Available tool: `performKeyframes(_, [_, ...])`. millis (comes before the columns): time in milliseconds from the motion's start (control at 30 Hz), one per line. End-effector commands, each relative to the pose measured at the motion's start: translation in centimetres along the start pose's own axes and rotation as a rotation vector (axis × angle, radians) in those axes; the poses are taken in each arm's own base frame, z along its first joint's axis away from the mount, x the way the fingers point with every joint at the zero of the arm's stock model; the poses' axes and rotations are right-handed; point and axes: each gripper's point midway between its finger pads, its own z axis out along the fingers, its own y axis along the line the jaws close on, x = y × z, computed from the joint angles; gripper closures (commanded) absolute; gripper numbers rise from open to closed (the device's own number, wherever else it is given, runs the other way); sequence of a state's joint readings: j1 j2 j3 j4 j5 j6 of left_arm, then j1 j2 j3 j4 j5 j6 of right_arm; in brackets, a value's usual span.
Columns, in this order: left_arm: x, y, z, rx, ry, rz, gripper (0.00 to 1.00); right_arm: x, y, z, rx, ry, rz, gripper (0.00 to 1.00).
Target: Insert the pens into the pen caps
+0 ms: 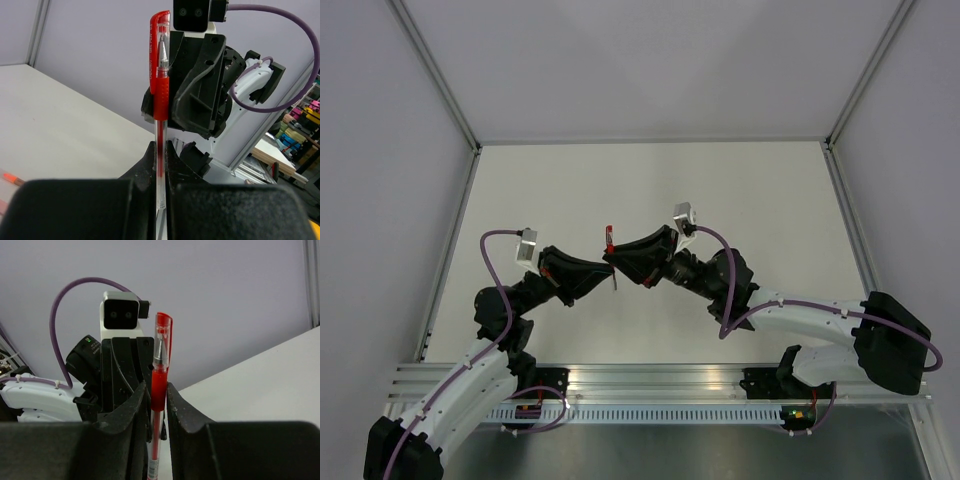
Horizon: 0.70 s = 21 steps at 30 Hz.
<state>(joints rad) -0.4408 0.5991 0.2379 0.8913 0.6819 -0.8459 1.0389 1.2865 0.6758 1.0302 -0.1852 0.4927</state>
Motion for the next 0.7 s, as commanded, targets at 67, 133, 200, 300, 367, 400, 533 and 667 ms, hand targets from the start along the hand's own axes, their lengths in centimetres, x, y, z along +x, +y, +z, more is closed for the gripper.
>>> performKeyframes(67, [-1.0,-0.2,0.1,0.005,-0.038,0.055,0.98,-0.1,1.0,0.9,-0.043,0.012,-0.003,0.82])
performKeyframes(133, [-0.9,-0.2,0.2,0.005,-0.036,0.052,0.98,-0.1,0.9,1.0,-0.041,0.013,-0.001,0.95])
performKeyframes(200, [-1.0,-0.3,0.2,0.006,-0.036,0.052,0.98,-0.3,1.0,1.1,-0.039,0.009,0.003,1.0])
performKeyframes(300, [-0.9,-0.2,0.2,0.008,-0.029,0.048,0.96,-0.8,1.1,1.1,-0.042,-0.003,0.001,1.0])
performKeyframes(367, [-0.8,-0.2,0.3,0.006,-0.026,0.041,0.87,-1.1,1.3,1.3,-0.045,-0.012,-0.001,1.0])
performKeyframes(400, [-0.8,-0.1,0.3,0.006,-0.026,0.04,0.76,-1.4,1.4,1.4,-0.048,-0.017,-0.001,1.0])
performKeyframes(533, [-0.7,-0.1,0.4,0.011,-0.016,0.037,0.64,-2.1,1.9,1.6,-0.061,-0.027,-0.005,1.0])
performKeyframes(667, [-0.6,-0.2,0.5,0.027,-0.006,0.03,0.62,-2.6,2.4,1.9,-0.072,-0.037,-0.002,1.0])
